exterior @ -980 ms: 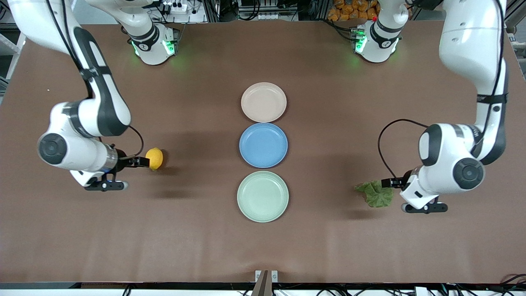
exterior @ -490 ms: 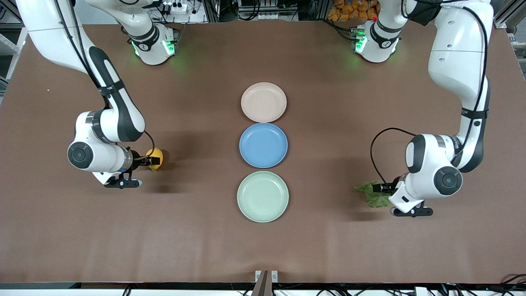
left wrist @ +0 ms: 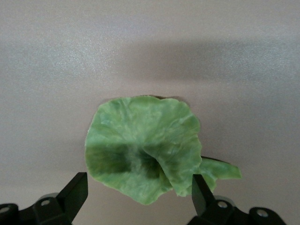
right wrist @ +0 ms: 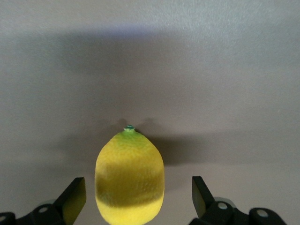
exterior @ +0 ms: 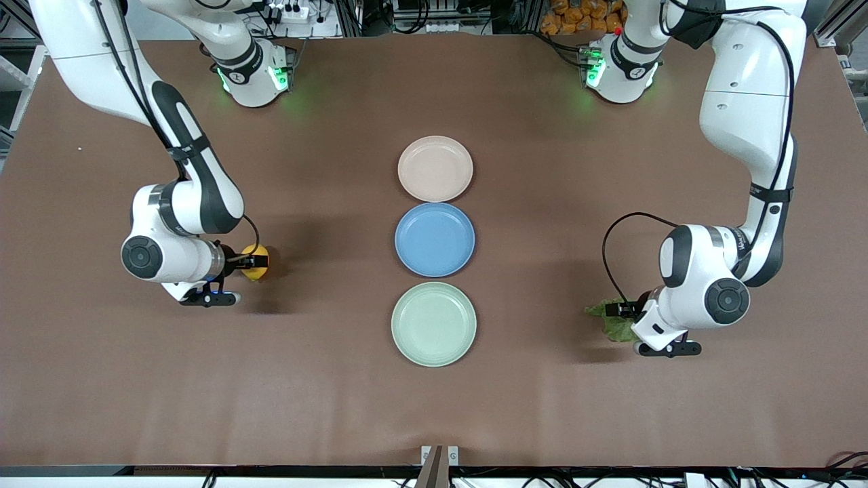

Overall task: Place lemon and lettuce in plates
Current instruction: 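Close the right gripper on the lemon while the left gripper grasps the lettuce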

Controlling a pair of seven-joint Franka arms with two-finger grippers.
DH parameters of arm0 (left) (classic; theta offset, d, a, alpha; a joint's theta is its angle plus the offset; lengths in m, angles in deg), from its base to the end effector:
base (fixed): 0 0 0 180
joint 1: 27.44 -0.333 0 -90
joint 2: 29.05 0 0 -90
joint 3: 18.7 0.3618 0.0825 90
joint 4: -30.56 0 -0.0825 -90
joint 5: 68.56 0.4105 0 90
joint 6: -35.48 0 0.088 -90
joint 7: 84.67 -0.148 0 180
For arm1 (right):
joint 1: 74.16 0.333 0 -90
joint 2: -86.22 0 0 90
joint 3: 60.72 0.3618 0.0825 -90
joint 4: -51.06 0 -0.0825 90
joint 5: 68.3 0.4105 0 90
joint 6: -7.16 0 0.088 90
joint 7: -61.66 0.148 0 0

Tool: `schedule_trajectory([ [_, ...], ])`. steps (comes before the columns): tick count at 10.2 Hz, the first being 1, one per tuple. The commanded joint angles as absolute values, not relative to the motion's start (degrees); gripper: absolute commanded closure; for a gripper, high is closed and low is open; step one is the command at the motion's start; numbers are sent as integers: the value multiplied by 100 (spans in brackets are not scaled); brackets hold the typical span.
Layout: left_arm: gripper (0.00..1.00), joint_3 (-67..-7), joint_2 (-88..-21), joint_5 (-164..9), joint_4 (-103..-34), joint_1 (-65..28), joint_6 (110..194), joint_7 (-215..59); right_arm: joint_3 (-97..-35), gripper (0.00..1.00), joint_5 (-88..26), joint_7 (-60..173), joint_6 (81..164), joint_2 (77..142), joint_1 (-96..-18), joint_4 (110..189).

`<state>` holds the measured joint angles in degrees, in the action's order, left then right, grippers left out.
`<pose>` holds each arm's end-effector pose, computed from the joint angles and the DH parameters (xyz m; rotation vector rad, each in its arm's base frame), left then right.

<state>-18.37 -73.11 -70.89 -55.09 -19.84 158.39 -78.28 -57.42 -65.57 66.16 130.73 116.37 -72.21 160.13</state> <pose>0.7428 -0.0985 0.1795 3.1215 0.0115 -0.1894 0.6258 0.0606 0.1819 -3.0696 0.0346 0.4282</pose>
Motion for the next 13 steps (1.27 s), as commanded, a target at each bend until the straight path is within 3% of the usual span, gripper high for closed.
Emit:
schedule_trajectory([
  [1, 9, -1835, -7501, -7243, -5417, -1971, 16071, -7887, -5703, 0, -6320, 6561, 13143, 11777, -7328, 16022],
  [3, 19, -1861, -7554, -7278, -5408, -1971, 16125, -7887, -5703, 4, -6050, 6579, 13126, 11787, -7345, 16013],
  [5, 34, -1870, -7554, -7286, -5408, -1971, 16125, -7887, -5712, 44, -5924, 6570, 13117, 11786, -7337, 16004],
  [6, 46, -1870, -7563, -7287, -5408, -1971, 16125, -7887, -5703, 61, -5924, 6579, 13108, 11778, -7328, 15987],
  [8, 74, -1879, -7589, -7278, -5417, -1971, 16125, -7895, -5721, 80, -5942, 6544, 13117, 11760, -7302, 16004],
  [9, 91, -1879, -7581, -7286, -5417, -1971, 16125, -7895, -5721, 95, -5942, 6544, 13091, 11717, -7301, 15996],
  [10, 100, -1879, -7572, -7321, -5417, -1971, 16125, -7887, -5712, 100, -5942, 6544, 13047, 11664, -7293, 15987],
  [13, 100, -1879, -7546, -7339, -5408, -1980, 16125, -7887, -5529, 100, -5881, 6675, 12278, 11366, -7284, 15725],
])
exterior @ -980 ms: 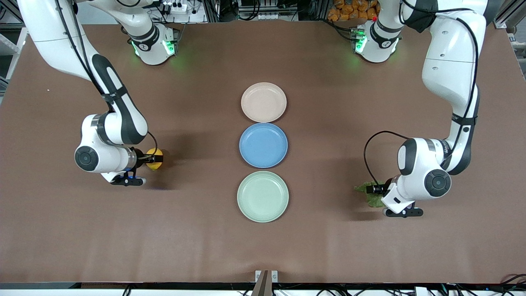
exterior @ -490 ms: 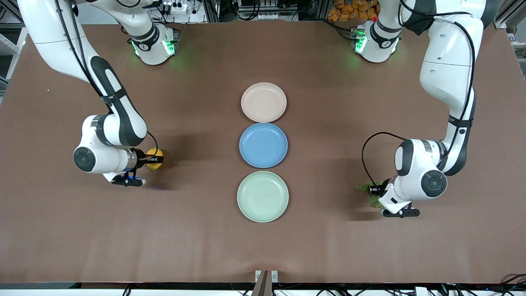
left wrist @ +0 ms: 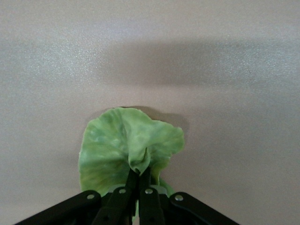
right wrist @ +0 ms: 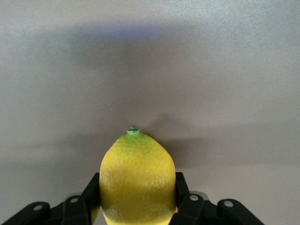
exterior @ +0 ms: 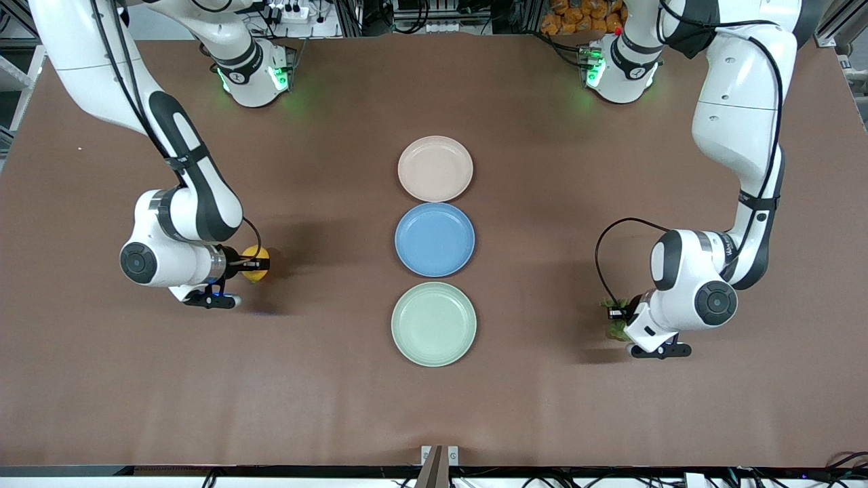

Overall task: Place lemon and lettuce in plates
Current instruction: 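Close the right gripper on the lemon while the left gripper grasps the lettuce, then carry the lemon onto the beige plate while the left gripper lifts the lettuce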

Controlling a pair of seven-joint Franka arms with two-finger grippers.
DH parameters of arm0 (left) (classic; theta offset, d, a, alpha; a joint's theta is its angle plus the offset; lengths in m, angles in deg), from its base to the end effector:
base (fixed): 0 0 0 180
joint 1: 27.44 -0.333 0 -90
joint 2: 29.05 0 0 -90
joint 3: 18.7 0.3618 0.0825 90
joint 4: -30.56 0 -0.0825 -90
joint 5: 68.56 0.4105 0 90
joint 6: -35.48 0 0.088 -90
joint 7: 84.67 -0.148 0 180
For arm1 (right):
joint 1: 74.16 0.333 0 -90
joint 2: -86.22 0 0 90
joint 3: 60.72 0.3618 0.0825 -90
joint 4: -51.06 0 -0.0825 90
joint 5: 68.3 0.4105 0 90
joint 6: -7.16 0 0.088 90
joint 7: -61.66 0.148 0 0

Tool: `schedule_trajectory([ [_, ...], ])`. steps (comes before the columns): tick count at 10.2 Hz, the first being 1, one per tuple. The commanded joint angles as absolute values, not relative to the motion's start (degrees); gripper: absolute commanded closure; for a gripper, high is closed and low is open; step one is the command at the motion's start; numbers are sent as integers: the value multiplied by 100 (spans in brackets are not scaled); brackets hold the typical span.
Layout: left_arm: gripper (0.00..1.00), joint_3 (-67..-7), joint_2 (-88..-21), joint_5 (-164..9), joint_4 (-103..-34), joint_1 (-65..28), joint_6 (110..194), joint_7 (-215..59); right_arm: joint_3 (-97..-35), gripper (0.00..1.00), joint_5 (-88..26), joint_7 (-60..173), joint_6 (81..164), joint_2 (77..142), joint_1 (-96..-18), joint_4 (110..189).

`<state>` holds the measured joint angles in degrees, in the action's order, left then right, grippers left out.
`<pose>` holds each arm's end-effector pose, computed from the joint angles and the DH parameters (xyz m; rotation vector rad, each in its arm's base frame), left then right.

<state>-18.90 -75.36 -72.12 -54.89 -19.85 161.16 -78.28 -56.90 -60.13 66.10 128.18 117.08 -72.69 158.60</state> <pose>0.7442 -0.1058 0.1550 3.0991 0.0239 -0.1731 0.6276 0.0689 0.1832 -2.9831 0.1219 0.4731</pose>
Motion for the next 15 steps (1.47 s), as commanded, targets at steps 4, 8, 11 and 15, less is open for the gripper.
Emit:
schedule_trajectory([
  [4, 100, -1879, -7335, -7339, -5373, -1980, 16116, -7860, -5264, 100, -4759, 7637, 11790, 11119, -6601, 15565],
  [8, 100, -2160, -6975, -7339, -5355, -1980, 16116, -7781, -5264, 100, -4448, 9702, 12184, 10996, -5187, 15713],
  [11, 100, -2467, -6904, -7365, -5355, -1980, 16116, -7379, -5264, 100, -4404, 10777, 12656, 11048, -4308, 15732],
  [15, 100, -3029, -6948, -7462, -5127, -1980, 16264, -6570, -5272, 100, -4413, 11492, 13336, 11242, -3471, 15978],
])
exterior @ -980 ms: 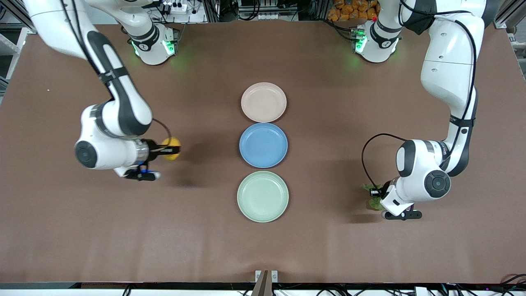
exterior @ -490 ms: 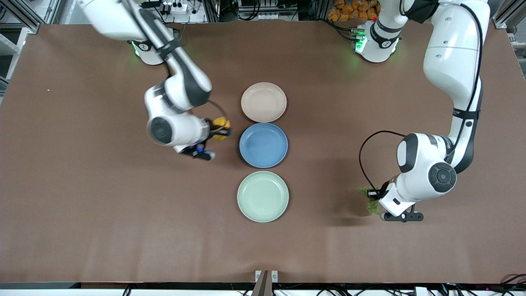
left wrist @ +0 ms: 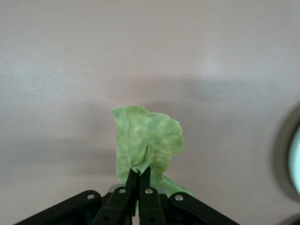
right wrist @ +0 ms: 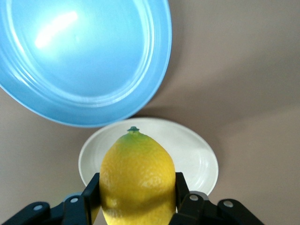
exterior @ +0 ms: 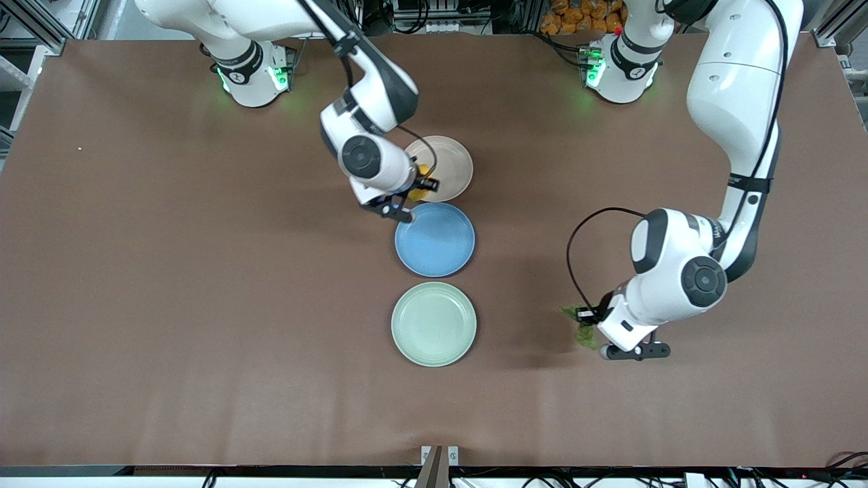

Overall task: Place lemon and lettuce in plates
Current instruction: 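Carry the lemon onto the beige plate while the left gripper lifts the lettuce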

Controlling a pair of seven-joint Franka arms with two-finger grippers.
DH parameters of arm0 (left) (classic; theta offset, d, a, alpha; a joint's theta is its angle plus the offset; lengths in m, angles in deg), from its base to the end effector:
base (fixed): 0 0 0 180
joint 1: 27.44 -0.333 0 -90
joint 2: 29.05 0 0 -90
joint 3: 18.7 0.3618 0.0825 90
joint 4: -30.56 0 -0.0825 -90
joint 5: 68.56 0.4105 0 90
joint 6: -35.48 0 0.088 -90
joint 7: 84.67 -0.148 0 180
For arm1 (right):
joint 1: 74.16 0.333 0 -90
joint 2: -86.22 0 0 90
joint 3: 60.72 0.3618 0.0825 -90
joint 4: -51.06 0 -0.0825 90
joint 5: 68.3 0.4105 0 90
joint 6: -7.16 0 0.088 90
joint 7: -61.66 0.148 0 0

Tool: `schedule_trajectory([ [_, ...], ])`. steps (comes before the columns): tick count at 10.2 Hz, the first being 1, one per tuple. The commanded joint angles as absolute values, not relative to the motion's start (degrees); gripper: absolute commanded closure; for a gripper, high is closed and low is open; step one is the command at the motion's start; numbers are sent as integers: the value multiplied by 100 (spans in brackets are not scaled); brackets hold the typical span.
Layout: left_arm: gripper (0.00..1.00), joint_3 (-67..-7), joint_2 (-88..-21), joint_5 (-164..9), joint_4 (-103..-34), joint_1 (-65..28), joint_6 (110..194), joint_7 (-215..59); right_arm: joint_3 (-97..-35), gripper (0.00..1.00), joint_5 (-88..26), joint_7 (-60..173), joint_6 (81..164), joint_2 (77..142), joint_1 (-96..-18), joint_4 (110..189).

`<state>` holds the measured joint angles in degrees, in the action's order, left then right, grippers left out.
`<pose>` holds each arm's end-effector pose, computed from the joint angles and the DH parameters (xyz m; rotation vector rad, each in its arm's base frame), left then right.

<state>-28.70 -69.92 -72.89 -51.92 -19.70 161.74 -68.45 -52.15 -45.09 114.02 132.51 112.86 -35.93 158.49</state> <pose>0.7520 -0.2202 0.2597 2.9556 0.0913 0.0087 0.4332 0.4954 0.2426 -2.9050 0.5438 0.5793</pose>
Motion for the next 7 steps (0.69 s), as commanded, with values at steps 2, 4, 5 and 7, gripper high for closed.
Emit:
schedule_trajectory([
  [2, 100, -3188, -6983, -7602, -5127, -1971, 16624, -6393, -5281, 100, -4500, 11702, 13442, 11364, -3224, 15987],
  [4, 100, -3232, -7001, -7917, -5162, -1849, 17080, -6253, -5281, 100, -4492, 11703, 13468, 11496, -3215, 15961],
  [5, 100, -3233, -7044, -8102, -5162, -1744, 17205, -6191, -5281, 87, -4492, 11703, 13599, 11557, -3197, 15952],
  [7, 100, -3233, -7115, -8375, -5162, -1603, 17617, -5920, -5281, 69, -4492, 11703, 13820, 11663, -3162, 15969],
])
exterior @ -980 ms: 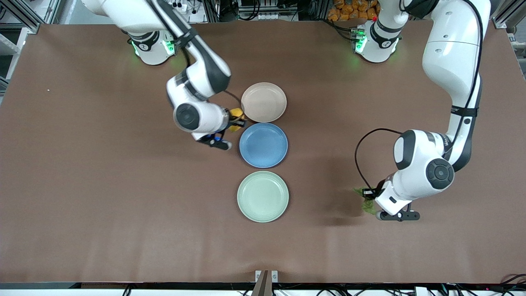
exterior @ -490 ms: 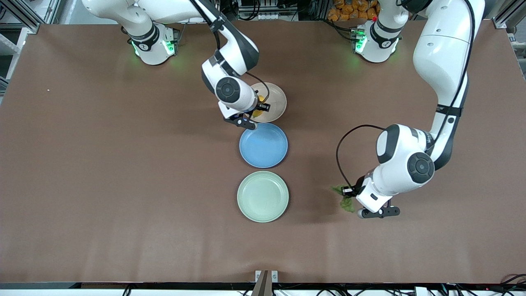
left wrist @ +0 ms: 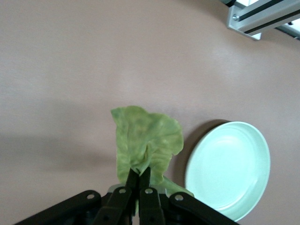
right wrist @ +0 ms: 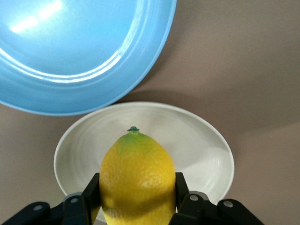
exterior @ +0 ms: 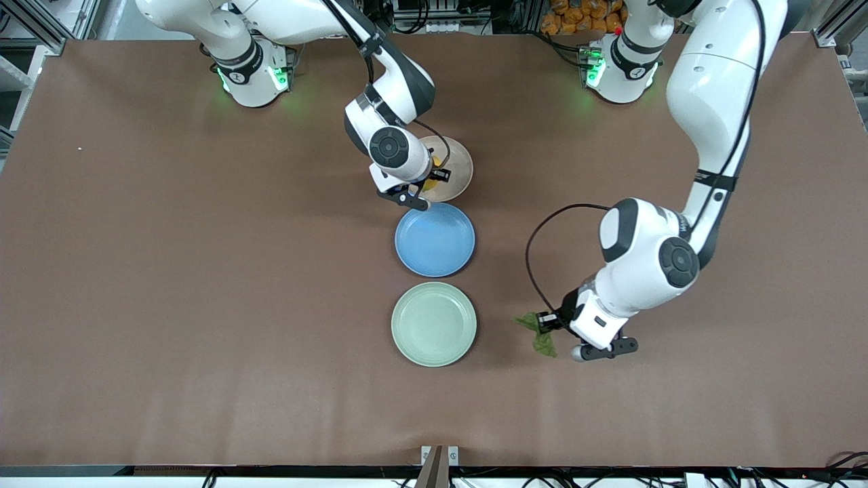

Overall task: Place lemon and lettuce in plates
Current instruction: 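Carry the lemon onto the beige plate while the left gripper lifts the lettuce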

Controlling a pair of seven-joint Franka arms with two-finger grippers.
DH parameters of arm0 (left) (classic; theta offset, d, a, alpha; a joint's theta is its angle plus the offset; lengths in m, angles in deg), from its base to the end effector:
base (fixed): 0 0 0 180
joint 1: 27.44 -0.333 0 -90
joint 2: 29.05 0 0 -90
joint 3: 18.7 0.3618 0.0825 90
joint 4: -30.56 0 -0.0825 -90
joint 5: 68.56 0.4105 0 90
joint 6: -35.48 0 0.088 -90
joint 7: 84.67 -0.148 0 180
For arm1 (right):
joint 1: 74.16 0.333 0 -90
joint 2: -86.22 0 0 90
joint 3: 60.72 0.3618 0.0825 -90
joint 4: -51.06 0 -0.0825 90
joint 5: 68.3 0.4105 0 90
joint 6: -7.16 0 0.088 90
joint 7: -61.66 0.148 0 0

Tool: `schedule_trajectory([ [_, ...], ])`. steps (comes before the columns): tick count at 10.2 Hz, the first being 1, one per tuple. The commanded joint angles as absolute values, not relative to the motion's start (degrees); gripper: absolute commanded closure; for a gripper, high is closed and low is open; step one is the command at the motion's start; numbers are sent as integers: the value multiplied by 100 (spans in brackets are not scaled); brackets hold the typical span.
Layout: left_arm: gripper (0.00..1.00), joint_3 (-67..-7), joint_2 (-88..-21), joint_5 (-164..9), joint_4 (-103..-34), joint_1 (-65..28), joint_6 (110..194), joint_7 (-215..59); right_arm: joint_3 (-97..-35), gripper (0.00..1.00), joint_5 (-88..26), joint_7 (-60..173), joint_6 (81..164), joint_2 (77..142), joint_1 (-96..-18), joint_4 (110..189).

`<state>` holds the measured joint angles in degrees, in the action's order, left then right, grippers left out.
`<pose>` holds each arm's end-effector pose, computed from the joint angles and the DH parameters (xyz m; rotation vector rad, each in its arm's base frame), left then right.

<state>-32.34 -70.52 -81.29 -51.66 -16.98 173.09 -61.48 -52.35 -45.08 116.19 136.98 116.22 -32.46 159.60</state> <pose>0.7528 -0.3024 0.2820 2.7297 0.2859 0.1461 0.4054 0.5150 0.2005 -2.9316 0.5607 0.5761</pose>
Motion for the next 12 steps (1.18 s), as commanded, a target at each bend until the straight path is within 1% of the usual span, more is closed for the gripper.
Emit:
schedule_trajectory([
  [1, 100, -3233, -7158, -8472, -5171, -1489, 17767, -5787, -5281, 28, -4492, 11712, 13811, 11663, -3171, 15978],
  [2, 100, -3233, -7185, -8551, -5162, -1401, 17908, -5621, -5290, 0, -4492, 11755, 13820, 11698, -3162, 15978],
  [4, 100, -3233, -7299, -8552, -5162, -1216, 18320, -5165, -5281, 0, -4492, 11773, 13785, 11681, -3162, 15969],
  [6, 100, -3224, -7396, -8552, -5162, -970, 18768, -4716, -5307, 0, -4509, 11712, 13435, 11515, -3232, 15891],
  [8, 100, -3180, -7510, -8535, -5162, -715, 19251, -4163, -5430, 0, -4745, 11616, 13346, 11383, -3337, 15820],
  [10, 100, -3162, -7668, -8526, -5162, -496, 19743, -3627, -5457, 0, -4922, 10986, 12489, 10980, -3731, 15828],
  [12, 100, -3162, -7826, -8526, -5162, -328, 20201, -3274, -5475, 0, -4922, 10274, 11557, 10339, -4345, 15829],
])
